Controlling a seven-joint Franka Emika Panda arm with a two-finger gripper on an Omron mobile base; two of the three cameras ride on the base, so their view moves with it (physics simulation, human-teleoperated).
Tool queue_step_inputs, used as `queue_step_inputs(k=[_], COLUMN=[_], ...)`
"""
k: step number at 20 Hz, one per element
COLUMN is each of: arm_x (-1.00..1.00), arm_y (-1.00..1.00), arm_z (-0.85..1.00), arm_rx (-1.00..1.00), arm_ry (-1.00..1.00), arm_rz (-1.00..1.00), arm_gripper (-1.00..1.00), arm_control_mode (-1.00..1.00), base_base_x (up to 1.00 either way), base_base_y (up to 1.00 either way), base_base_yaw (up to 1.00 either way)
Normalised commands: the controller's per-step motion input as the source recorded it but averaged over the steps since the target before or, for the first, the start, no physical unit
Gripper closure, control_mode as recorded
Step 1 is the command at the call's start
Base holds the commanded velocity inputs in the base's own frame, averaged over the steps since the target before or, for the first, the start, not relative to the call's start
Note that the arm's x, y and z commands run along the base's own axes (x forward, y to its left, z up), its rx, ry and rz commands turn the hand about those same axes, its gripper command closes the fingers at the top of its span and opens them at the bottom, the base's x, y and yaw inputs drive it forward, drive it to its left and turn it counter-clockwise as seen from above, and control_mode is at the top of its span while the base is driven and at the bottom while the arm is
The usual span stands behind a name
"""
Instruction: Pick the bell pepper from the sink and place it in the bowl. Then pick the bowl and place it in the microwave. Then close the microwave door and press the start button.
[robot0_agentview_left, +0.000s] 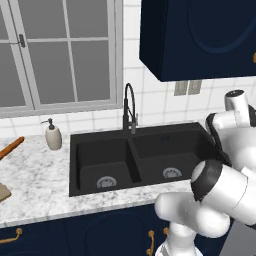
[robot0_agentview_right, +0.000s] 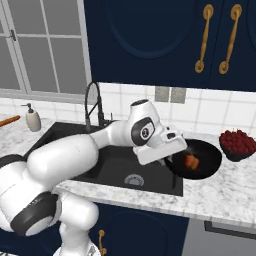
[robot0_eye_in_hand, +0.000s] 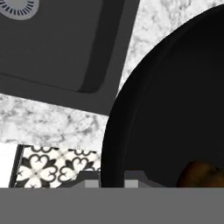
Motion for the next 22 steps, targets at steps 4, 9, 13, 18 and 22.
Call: queue_step_inputs(k=[4,9,13,18,22], arm_x=[-0.12,-0.13,-0.28,-0.42,-0.2], arm_y=[0.8,0.66,0.5,0.7,0.9], arm_z=[1.0,1.0,0.99,0.45,0.23], arm_rx=[0.04,0.13,0.17,0.05,-0.01], arm_ry=[0.15,0.15,0.06,0.0,-0.05], arm_rz=[0.15,0.19,0.28,0.33,0.16], arm_gripper=[1.0,1.0,1.0,1.0,1.0], arm_control_mode=[-1.0,-1.0,-1.0,-1.0,-1.0], base_base_x=[0.0,0.0,0.0,0.0,0.0], base_base_y=[0.0,0.0,0.0,0.0,0.0], base_base_yaw=[0.0,0.0,0.0,0.0,0.0])
